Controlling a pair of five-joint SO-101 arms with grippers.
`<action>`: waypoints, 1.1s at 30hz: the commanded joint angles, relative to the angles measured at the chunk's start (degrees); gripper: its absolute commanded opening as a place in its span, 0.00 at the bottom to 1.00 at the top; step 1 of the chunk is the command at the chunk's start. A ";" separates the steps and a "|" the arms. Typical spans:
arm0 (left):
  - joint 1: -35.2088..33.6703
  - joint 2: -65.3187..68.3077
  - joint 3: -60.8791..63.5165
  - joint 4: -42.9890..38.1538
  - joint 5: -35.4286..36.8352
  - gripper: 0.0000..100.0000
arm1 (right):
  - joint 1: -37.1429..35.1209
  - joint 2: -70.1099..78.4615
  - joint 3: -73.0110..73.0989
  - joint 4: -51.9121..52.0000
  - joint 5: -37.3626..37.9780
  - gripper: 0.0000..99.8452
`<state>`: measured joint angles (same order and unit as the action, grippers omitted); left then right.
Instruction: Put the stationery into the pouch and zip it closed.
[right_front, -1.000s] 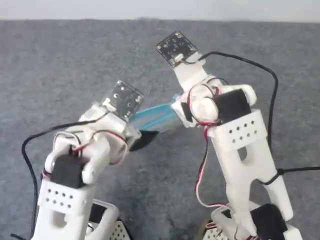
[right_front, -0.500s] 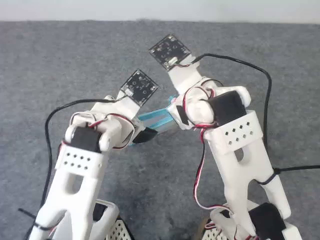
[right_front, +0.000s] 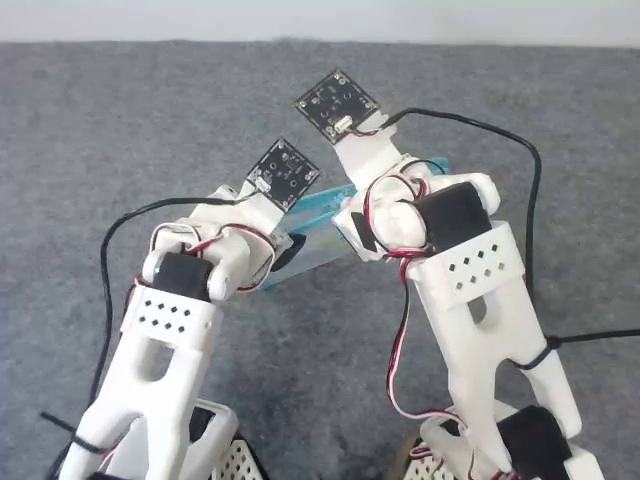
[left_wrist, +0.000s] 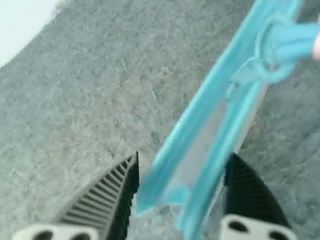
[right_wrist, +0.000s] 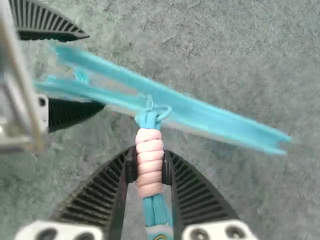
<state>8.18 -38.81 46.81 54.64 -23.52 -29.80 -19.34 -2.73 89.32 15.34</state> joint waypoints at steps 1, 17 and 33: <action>0.44 0.00 1.54 -4.31 -2.37 0.22 | -0.31 -0.66 1.49 0.04 0.70 0.01; 0.18 0.00 6.20 -8.62 -6.51 0.01 | 0.13 -1.36 21.10 -10.68 -2.46 0.01; -1.93 -0.09 7.16 -8.44 -10.29 0.01 | 7.60 -6.99 6.95 2.59 14.51 0.31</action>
<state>7.82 -38.99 53.58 47.16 -33.36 -22.95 -28.40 10.73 88.09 25.63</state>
